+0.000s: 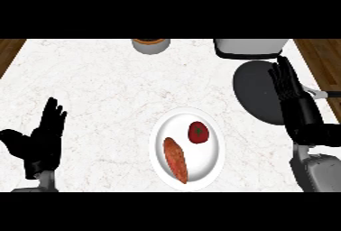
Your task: Pick the tomato from the plate and place it in the pan
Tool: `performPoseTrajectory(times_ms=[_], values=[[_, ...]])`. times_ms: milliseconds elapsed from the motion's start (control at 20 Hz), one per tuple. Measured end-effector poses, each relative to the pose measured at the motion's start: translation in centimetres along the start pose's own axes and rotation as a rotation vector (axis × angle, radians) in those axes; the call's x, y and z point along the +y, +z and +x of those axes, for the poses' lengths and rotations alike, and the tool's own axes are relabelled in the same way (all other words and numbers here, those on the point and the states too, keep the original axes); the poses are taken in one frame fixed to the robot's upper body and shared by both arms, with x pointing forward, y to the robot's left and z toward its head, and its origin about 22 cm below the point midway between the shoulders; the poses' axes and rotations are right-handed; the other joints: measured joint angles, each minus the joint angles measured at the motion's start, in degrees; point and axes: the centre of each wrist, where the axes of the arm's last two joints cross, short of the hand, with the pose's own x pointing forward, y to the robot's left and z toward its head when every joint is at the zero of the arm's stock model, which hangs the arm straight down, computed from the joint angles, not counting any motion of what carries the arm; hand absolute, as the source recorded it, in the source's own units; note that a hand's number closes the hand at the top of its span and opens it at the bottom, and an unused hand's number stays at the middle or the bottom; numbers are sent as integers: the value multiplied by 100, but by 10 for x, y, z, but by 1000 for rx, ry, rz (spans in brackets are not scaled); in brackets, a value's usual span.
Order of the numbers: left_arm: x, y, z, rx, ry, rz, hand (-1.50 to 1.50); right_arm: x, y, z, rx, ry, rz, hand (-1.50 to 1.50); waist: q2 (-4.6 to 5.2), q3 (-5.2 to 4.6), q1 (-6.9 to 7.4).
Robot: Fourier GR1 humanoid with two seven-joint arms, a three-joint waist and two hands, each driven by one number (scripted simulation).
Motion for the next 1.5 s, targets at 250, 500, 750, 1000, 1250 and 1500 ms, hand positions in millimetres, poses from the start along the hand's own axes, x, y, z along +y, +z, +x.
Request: performPoseTrajectory(times_ms=[250,500,750,1000,1250,1500], values=[[-31,-1,7,-12,22,-215,0,43,-24,15,-71,163,248,150,74,91,212],[-60,8,5,26,42,-444,0,61,-41,26,-251,560,388,-150,79,82,295],[-66,8,7,54,74,-547,0,100,-40,0,-413,627,418,-150,81,133,246],[-66,10,5,74,75,-571,0,123,-39,-5,-331,885,621,-150,33,130,188],[-65,11,0,89,72,-581,0,143,-38,-4,-179,1277,787,-150,-24,111,168],[-67,12,0,92,74,-579,0,194,-27,6,-10,1580,889,-150,-28,118,151]])
